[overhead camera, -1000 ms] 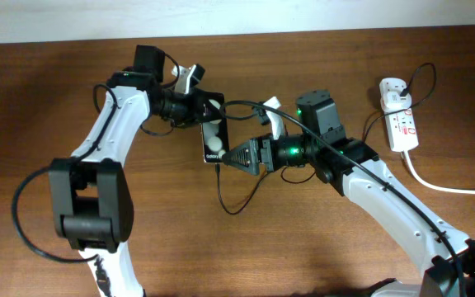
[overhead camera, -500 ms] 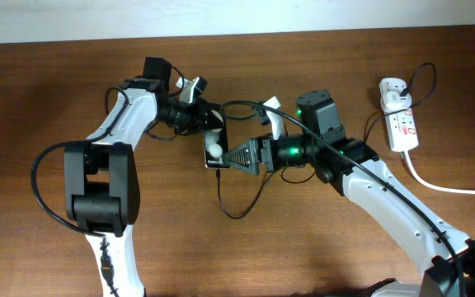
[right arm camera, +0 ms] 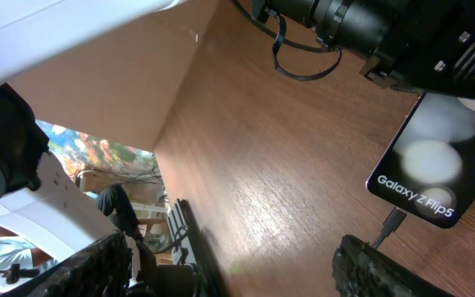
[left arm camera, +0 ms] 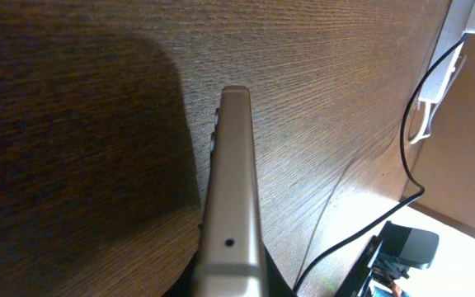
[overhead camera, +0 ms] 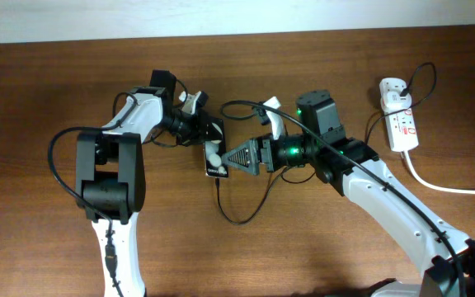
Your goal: Plug charger to phone and switch on socket
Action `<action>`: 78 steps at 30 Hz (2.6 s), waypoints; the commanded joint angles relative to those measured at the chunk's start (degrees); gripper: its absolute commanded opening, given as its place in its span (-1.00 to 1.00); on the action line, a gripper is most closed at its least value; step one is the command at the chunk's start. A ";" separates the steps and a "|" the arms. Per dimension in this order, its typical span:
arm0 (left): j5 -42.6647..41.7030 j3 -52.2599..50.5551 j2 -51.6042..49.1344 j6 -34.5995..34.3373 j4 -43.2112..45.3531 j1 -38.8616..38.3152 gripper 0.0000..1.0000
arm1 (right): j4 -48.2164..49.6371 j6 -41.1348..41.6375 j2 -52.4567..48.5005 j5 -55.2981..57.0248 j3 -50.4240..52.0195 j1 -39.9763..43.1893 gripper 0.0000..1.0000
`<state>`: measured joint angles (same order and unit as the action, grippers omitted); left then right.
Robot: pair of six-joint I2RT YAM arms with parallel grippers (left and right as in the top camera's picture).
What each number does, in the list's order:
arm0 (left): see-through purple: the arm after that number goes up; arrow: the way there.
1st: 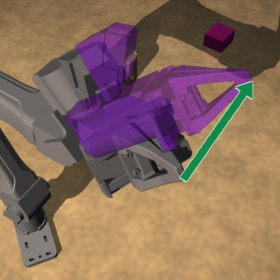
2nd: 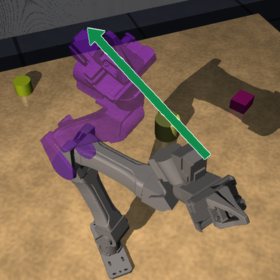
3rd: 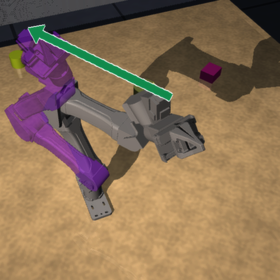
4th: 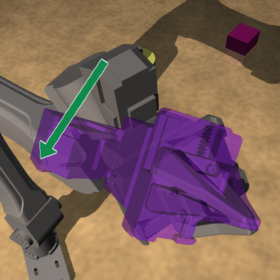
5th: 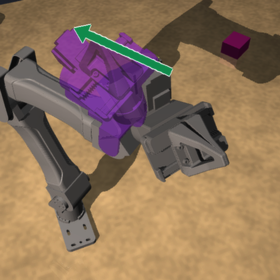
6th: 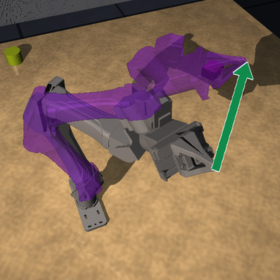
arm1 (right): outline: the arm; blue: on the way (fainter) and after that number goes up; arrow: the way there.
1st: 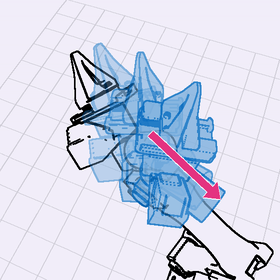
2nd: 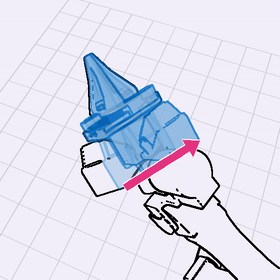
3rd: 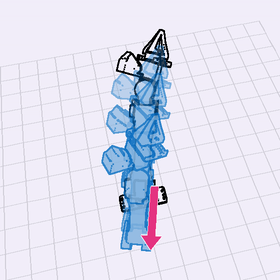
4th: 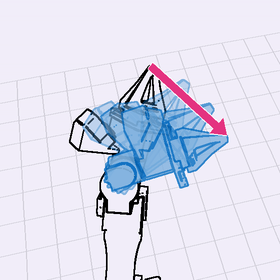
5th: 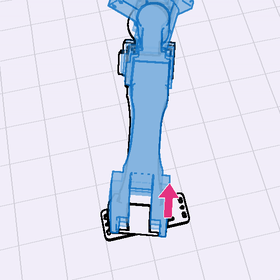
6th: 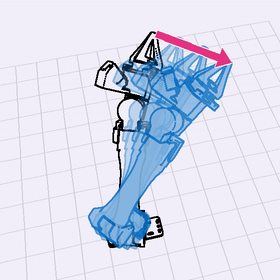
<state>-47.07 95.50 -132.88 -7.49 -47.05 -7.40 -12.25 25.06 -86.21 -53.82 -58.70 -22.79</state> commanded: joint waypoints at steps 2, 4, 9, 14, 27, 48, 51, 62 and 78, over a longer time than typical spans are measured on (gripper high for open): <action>0.09 0.20 -0.52 0.72 0.35 -0.22 -0.72 | -0.02 -0.83 0.28 0.50 -0.74 0.35 0.63; 0.68 0.20 -0.52 0.72 0.33 -0.22 -0.67 | -0.02 -0.83 0.28 0.50 -0.74 0.35 0.63; 1.95 0.20 -0.52 0.70 0.31 -0.22 -0.56 | -0.02 -0.83 0.28 0.50 -0.74 0.35 0.63; 5.42 0.22 -0.52 0.70 0.07 -0.22 -0.24 | -0.02 -0.83 0.28 0.50 -0.74 0.35 0.62; 25.20 0.96 -0.50 0.70 -3.08 -0.33 0.01 | -0.02 -0.85 0.28 0.50 -0.74 0.37 0.64; 35.45 13.97 19.76 0.72 -11.34 1.84 -0.22 | -11.21 -3.85 0.28 11.47 -0.74 0.37 0.64; 35.54 13.97 29.49 0.72 -11.58 1.84 -0.32 | -16.48 -3.80 0.33 21.24 -0.76 0.37 0.05; 35.93 13.94 33.09 0.72 -13.70 1.84 0.99 | -38.25 -9.68 3.67 30.36 -7.21 16.87 -0.92; 35.93 13.94 33.09 0.72 -13.70 1.84 0.99 | -32.26 -12.85 5.05 36.59 -8.48 46.21 -0.92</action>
<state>-10.92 109.45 -99.66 -7.07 -60.69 -5.69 -45.93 12.88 -82.06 -18.57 -65.91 22.26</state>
